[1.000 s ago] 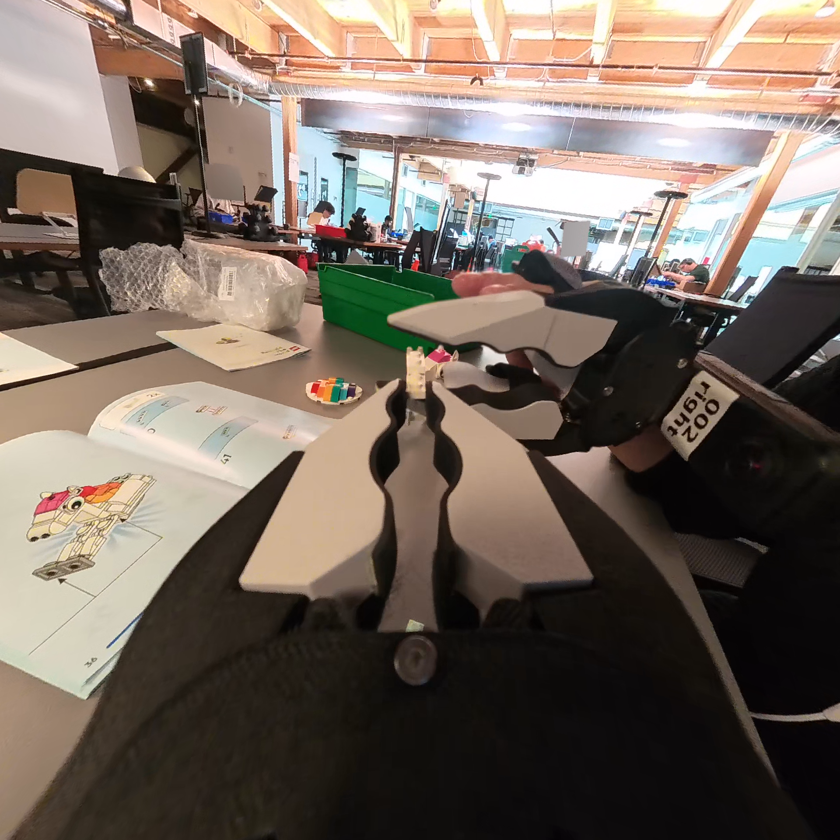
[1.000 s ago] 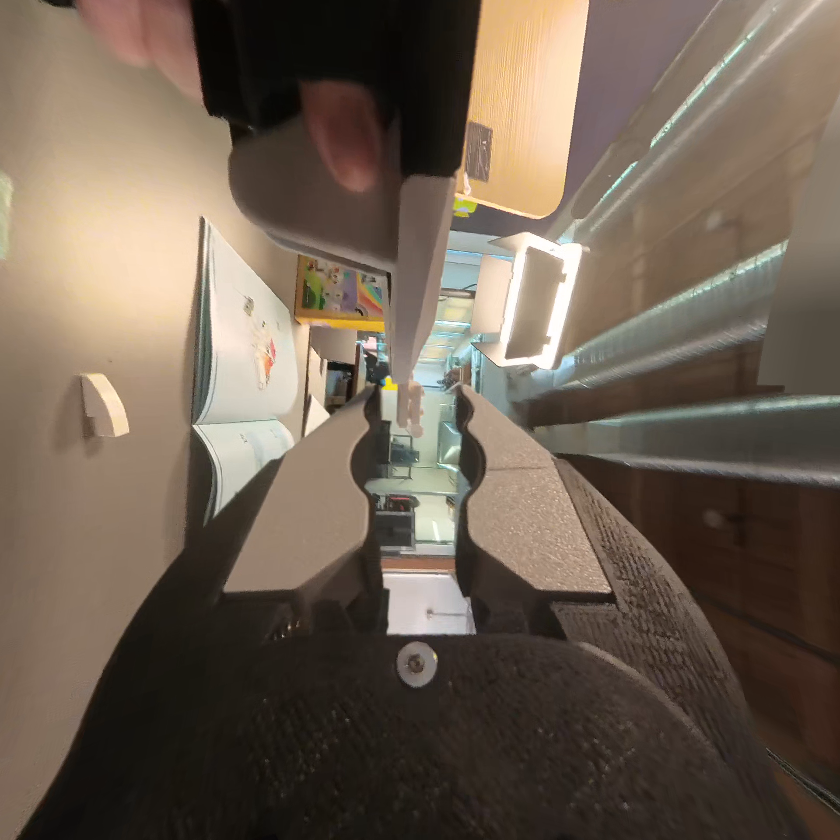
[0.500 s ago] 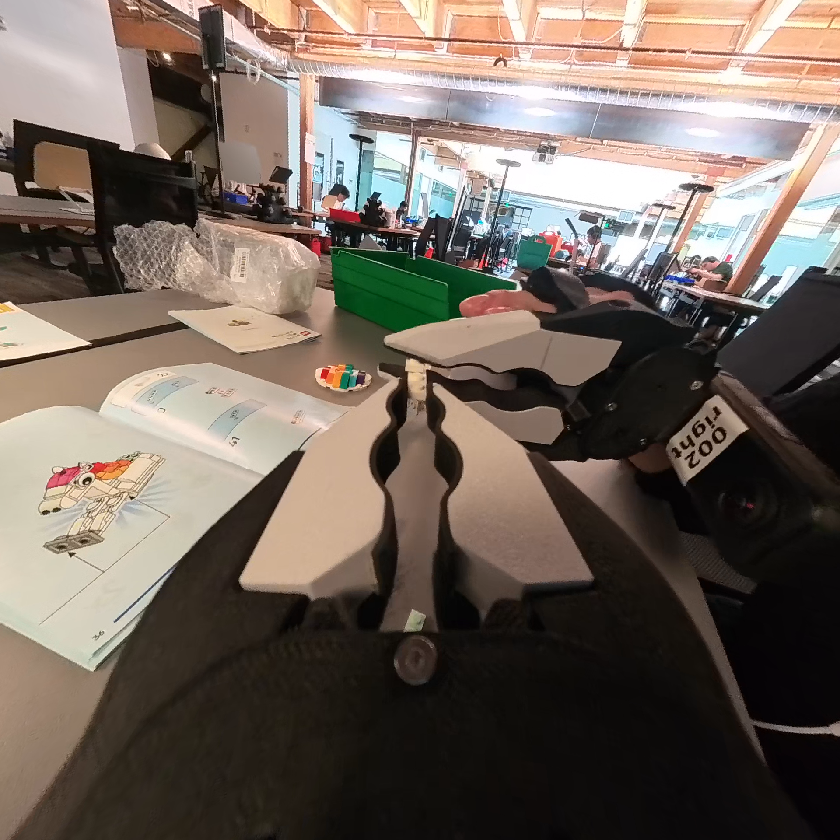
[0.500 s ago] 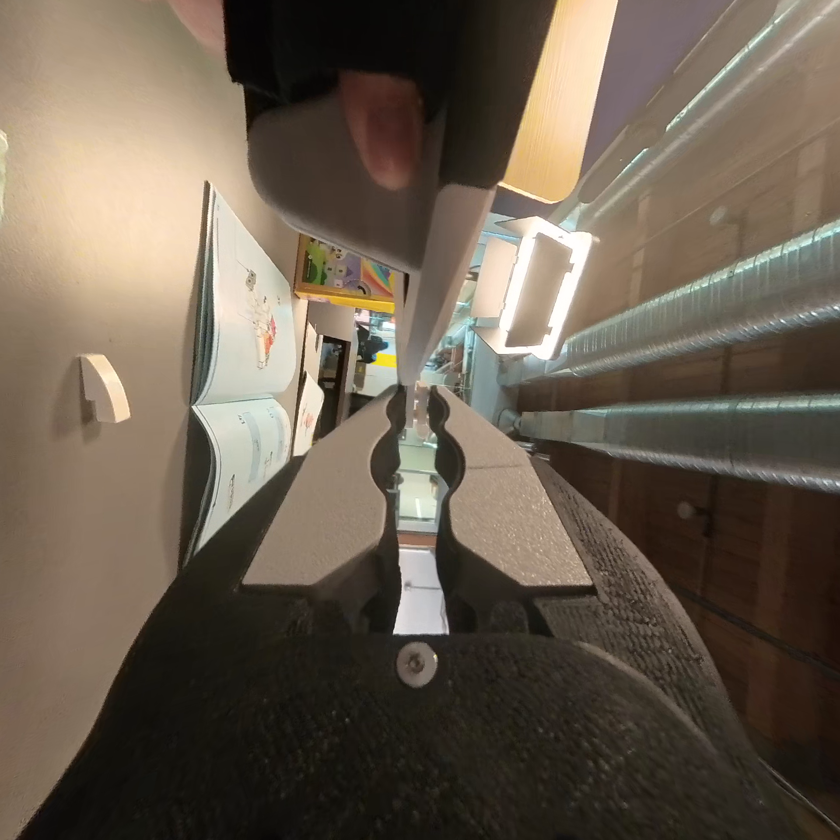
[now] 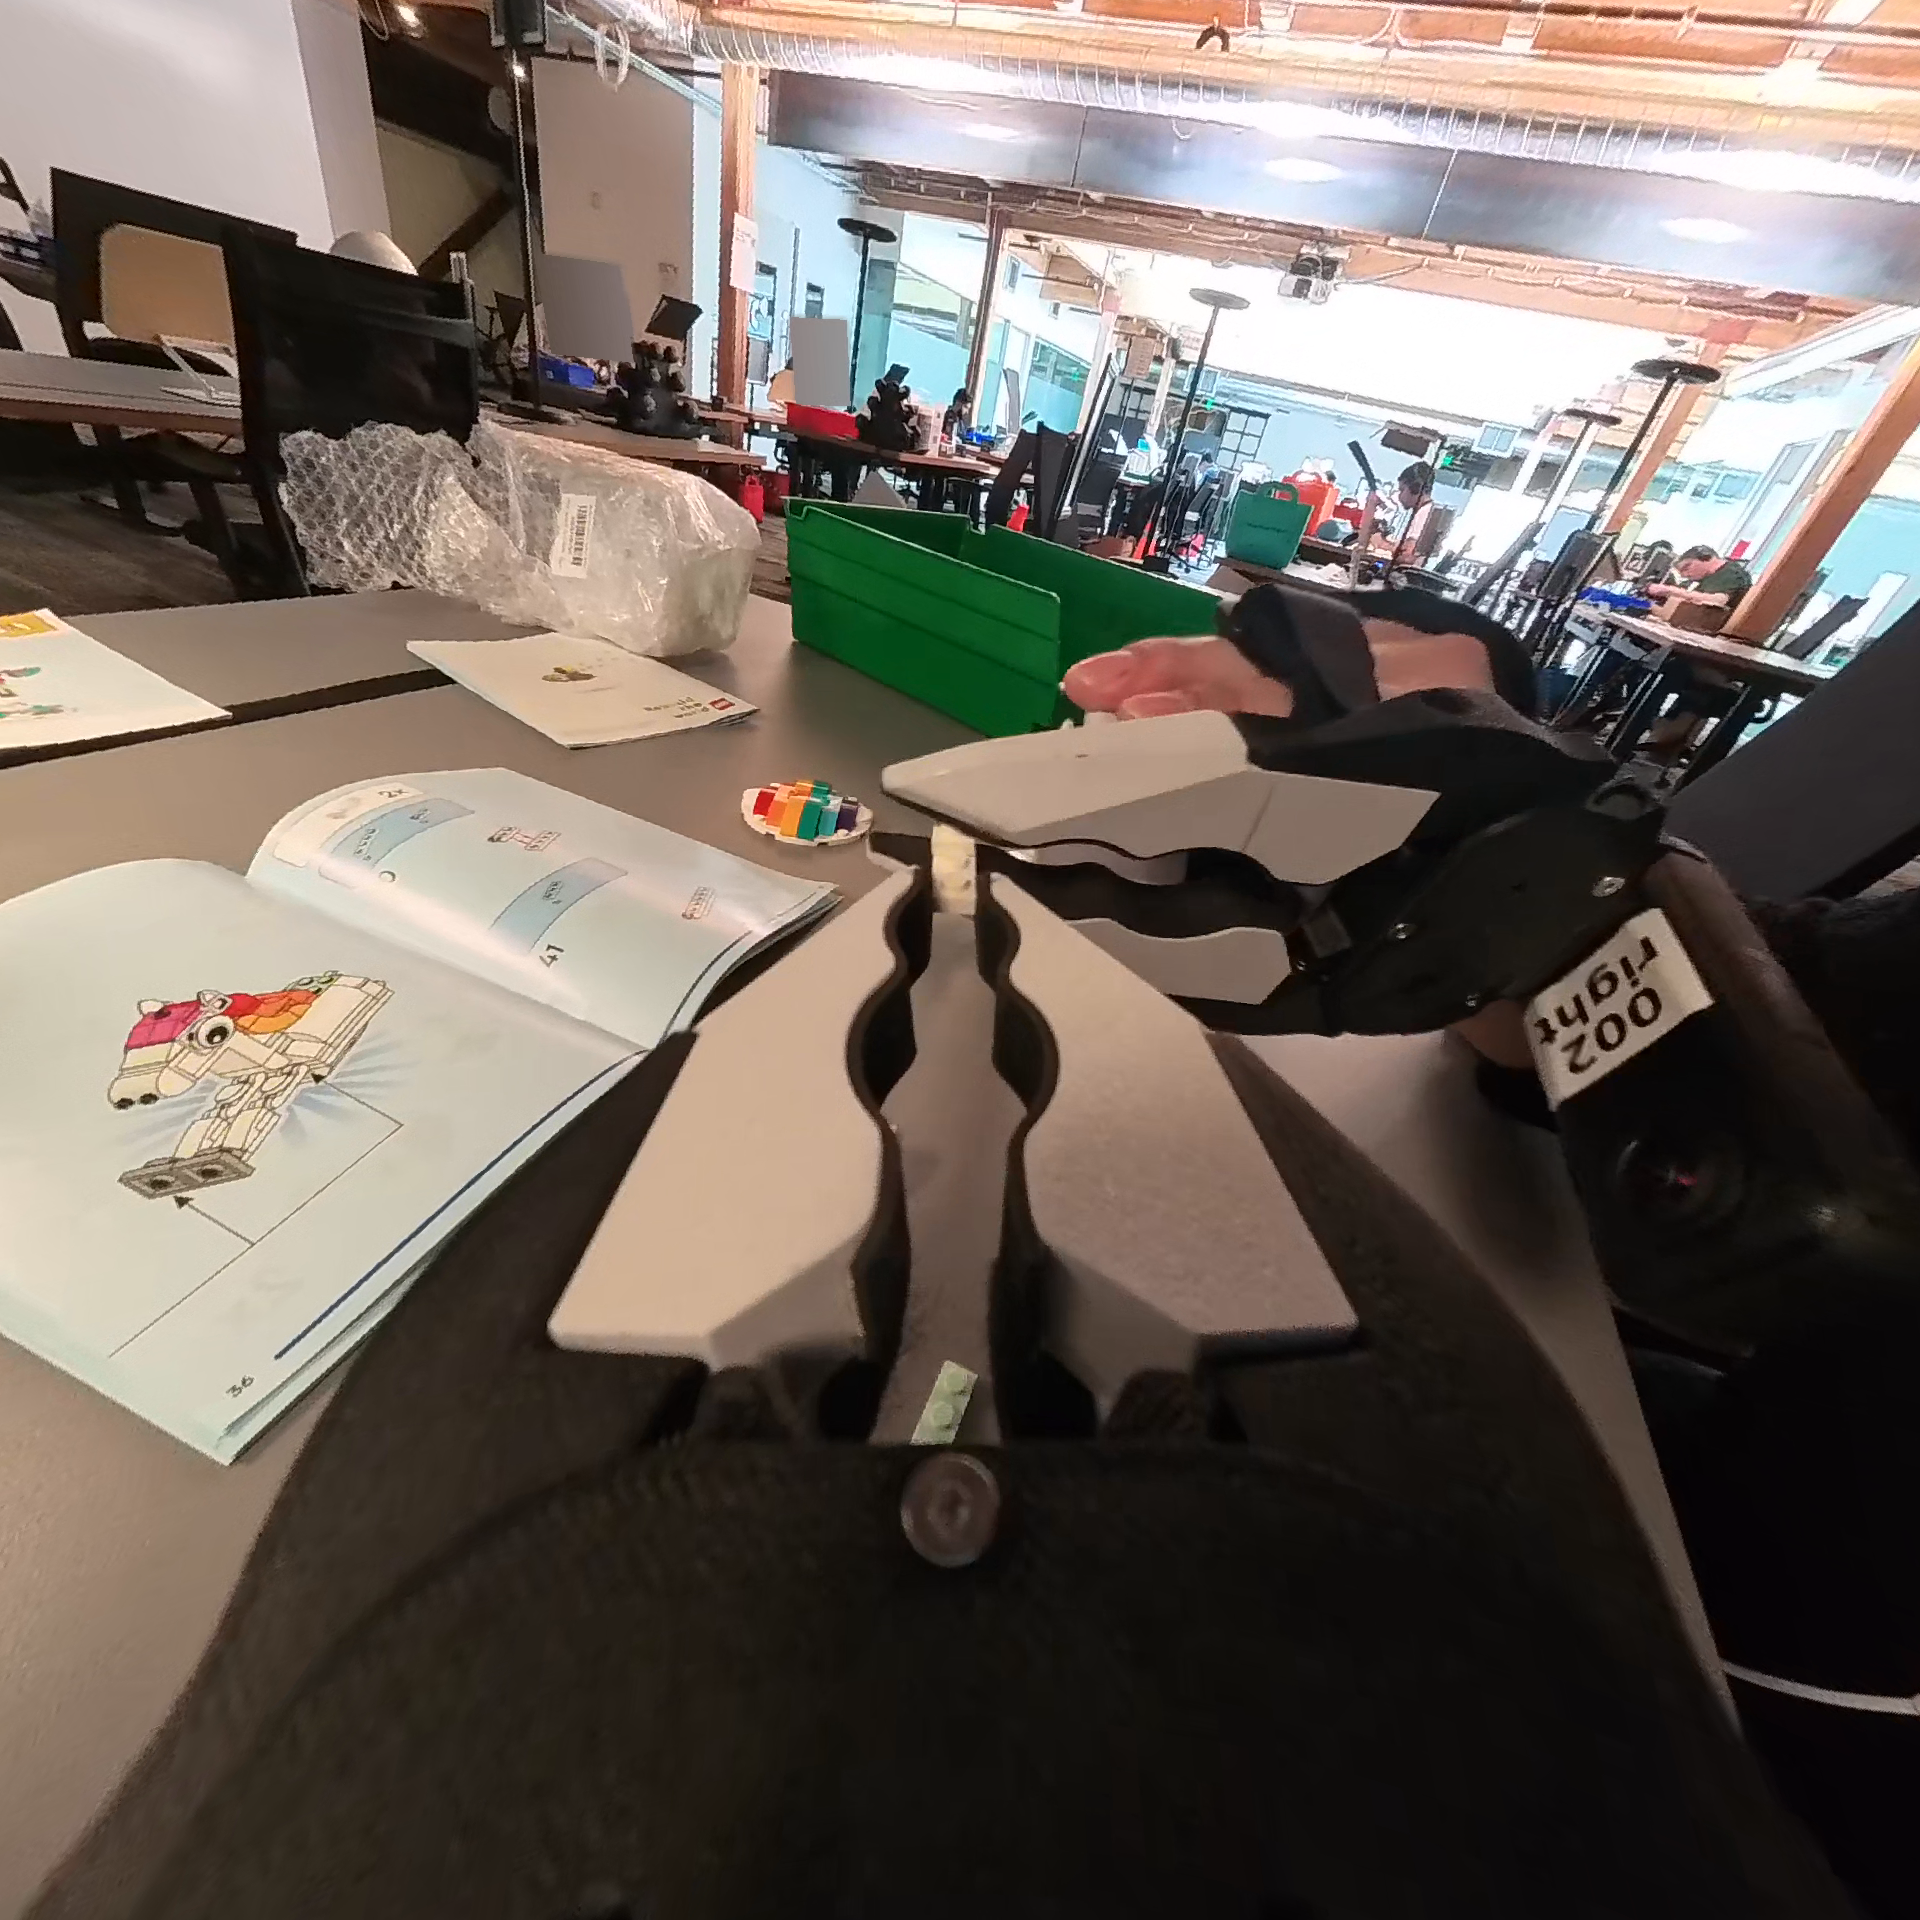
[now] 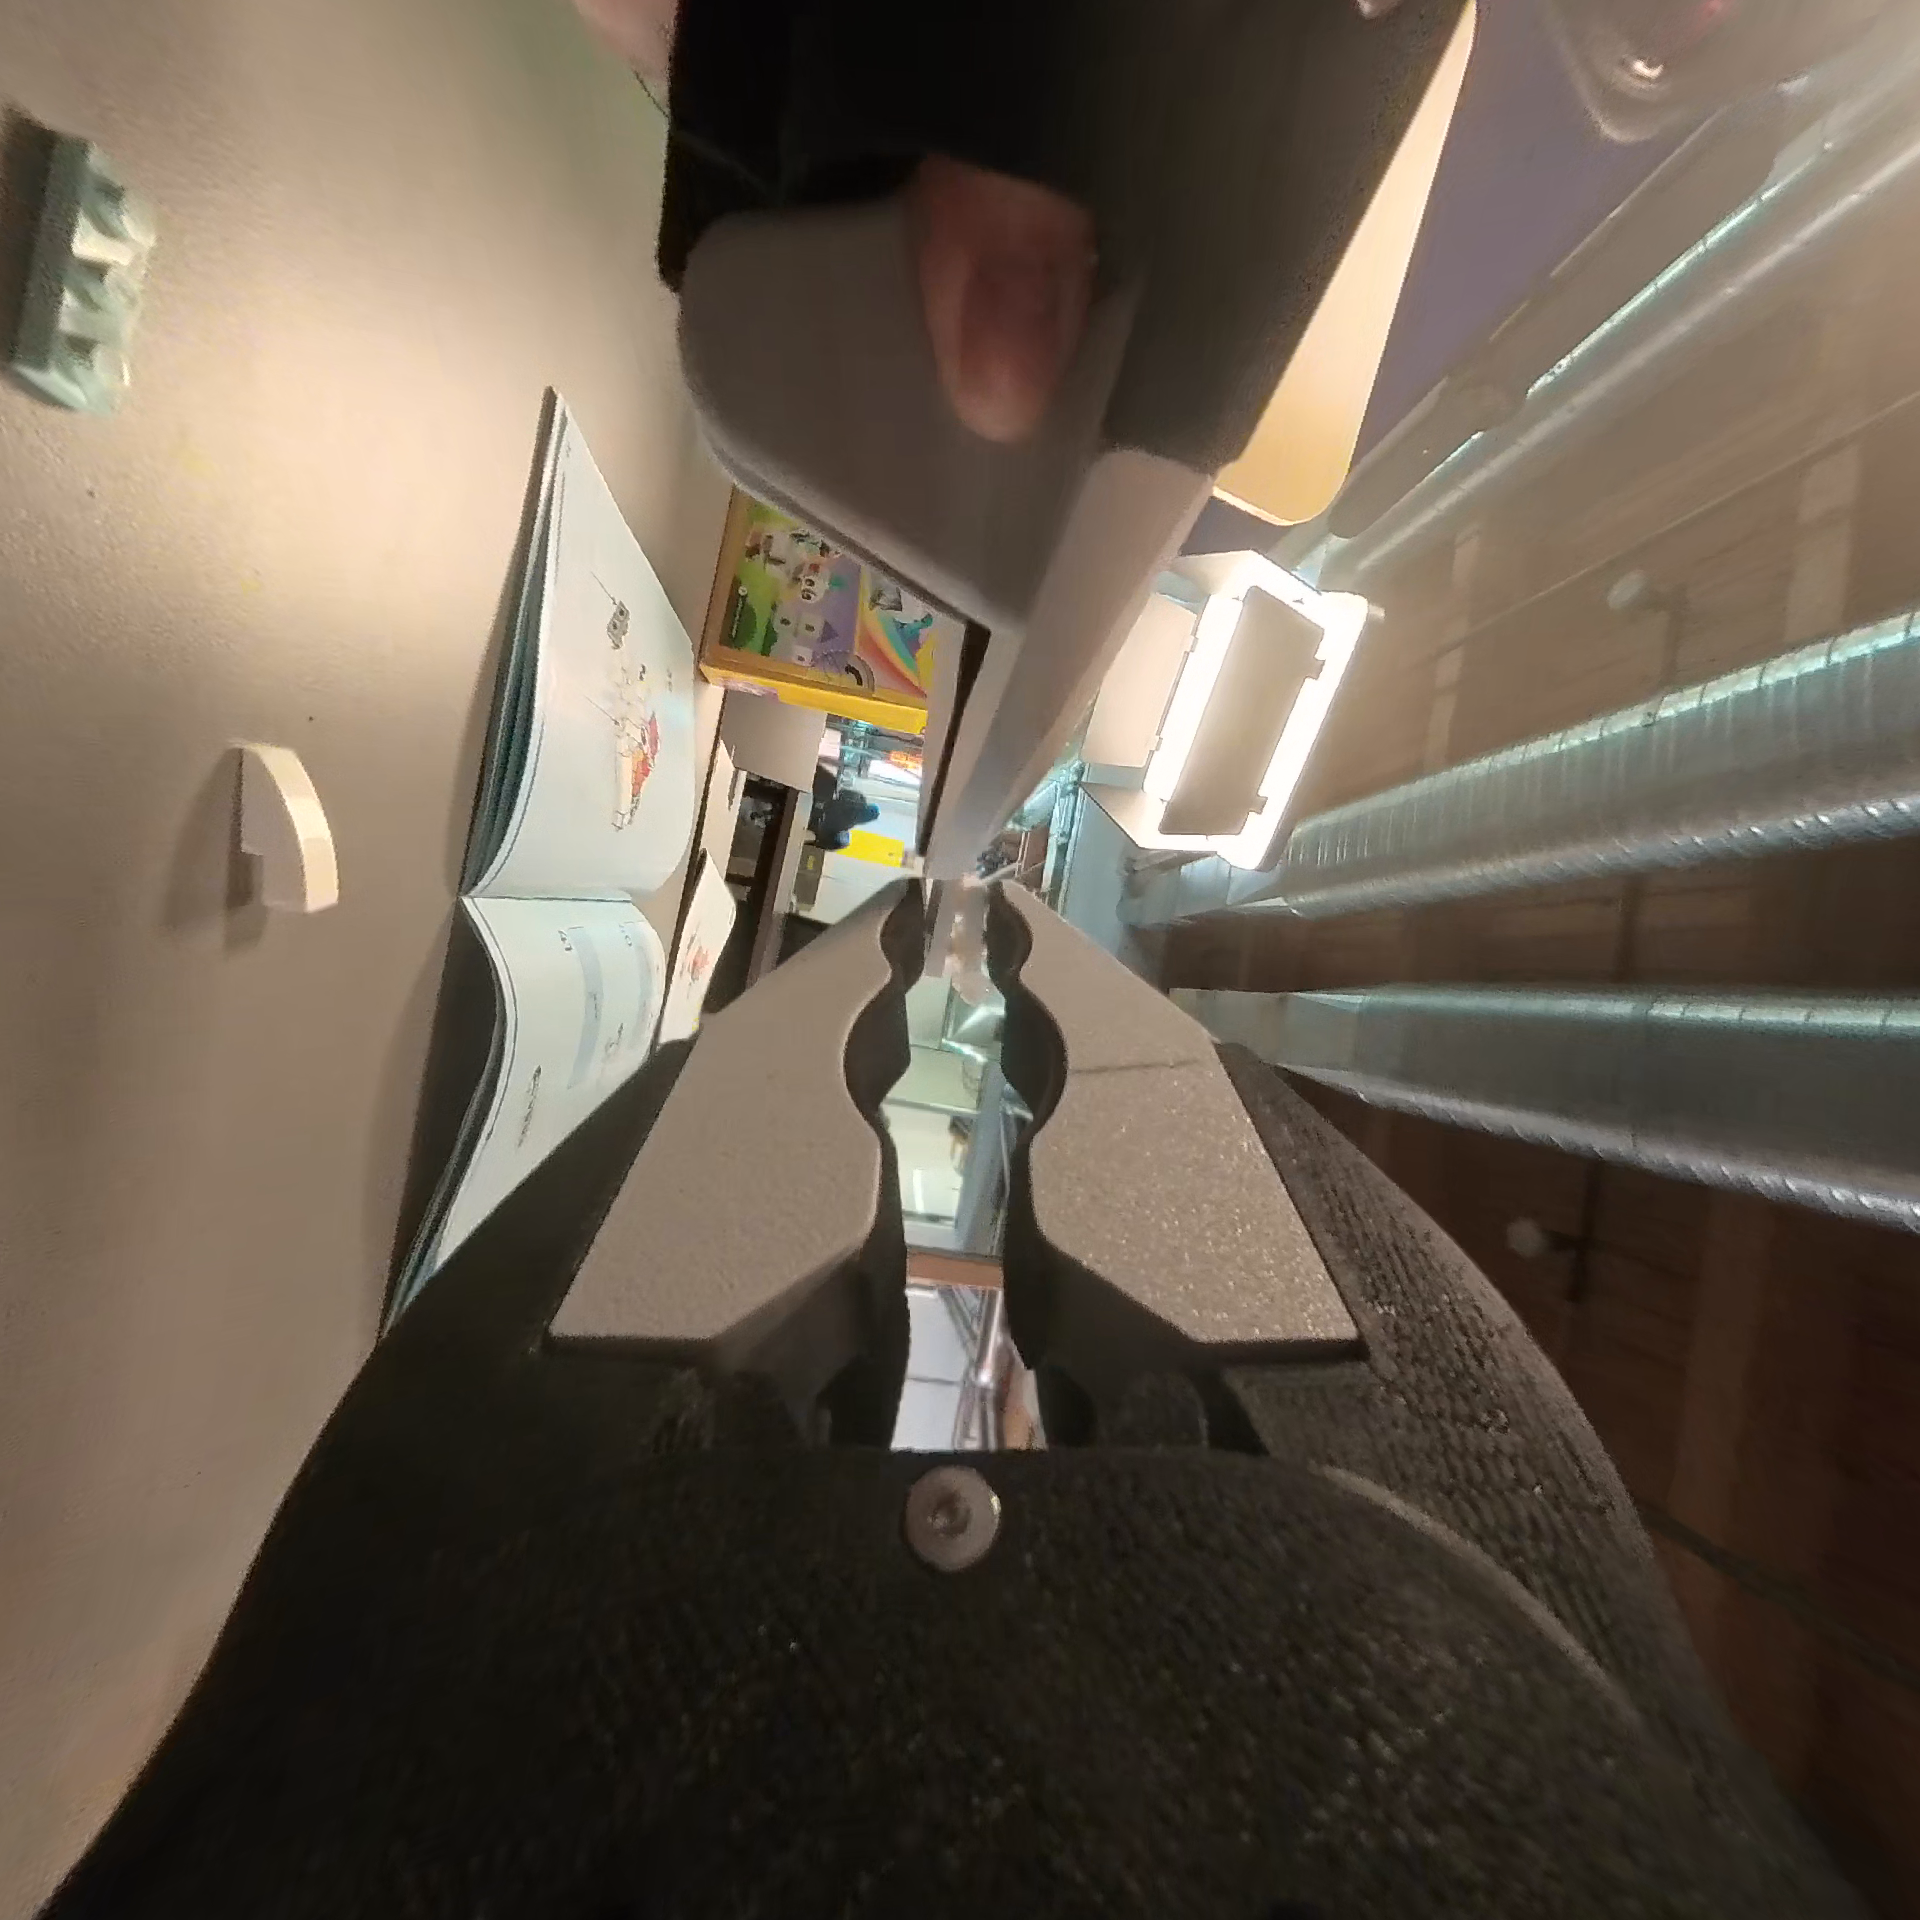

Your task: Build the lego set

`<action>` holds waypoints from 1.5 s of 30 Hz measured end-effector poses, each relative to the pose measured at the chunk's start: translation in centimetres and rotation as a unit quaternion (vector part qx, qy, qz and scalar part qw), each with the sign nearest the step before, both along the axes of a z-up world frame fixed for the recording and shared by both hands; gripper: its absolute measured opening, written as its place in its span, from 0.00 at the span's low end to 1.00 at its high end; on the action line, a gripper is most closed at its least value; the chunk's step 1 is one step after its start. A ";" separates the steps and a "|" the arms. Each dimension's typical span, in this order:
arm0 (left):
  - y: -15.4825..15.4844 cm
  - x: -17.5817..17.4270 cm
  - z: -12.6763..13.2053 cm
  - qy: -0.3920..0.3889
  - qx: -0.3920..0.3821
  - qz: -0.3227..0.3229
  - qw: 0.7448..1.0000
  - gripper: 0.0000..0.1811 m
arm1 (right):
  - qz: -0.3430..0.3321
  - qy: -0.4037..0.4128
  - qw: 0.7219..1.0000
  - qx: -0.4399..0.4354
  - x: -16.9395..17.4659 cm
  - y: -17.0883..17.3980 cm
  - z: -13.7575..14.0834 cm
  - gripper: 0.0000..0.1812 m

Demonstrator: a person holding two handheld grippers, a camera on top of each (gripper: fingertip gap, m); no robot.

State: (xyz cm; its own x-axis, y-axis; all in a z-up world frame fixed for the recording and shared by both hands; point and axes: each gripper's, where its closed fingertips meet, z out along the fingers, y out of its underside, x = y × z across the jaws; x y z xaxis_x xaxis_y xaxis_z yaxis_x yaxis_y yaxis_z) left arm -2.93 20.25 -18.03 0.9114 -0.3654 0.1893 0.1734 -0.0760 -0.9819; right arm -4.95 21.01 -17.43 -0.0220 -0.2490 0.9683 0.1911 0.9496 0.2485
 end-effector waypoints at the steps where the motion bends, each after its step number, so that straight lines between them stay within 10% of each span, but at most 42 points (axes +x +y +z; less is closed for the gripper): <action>1: 0.0 0.0 0.0 0.000 0.000 0.002 1.000 0.04 | -0.004 -0.001 1.000 -0.005 0.0 0.0 0.0 0.05; 14: 0.3 0.2 -1.2 -0.002 -0.026 -0.001 1.000 0.04 | 0.004 -0.009 0.999 0.052 0.1 0.2 -0.6 0.04; 23: 0.5 0.6 -1.4 0.013 -0.029 -0.013 0.999 0.04 | 0.007 -0.061 0.989 -0.134 0.4 0.6 -1.6 0.04; 30: 0.5 1.1 -2.3 0.285 0.003 0.041 0.958 0.15 | 0.007 -0.114 0.961 -0.250 1.0 0.7 -2.7 0.04; 35: 0.4 1.1 -2.6 0.463 0.051 0.087 0.880 0.03 | 0.013 -0.153 0.943 -0.295 1.5 0.4 -3.7 0.04; 45: 0.3 1.9 -4.0 0.524 0.047 0.058 0.849 0.04 | 0.012 -0.208 0.925 -0.317 2.0 0.1 -5.5 0.04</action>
State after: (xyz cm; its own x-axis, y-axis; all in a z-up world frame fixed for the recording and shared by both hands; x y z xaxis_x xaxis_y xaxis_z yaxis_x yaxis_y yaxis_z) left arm -1.04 20.52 -22.05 0.5925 -0.2311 -0.7717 -0.7973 -0.0312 -0.6028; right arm -2.94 21.13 -22.92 -0.4280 0.3606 0.8287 0.1818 0.9326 -0.3119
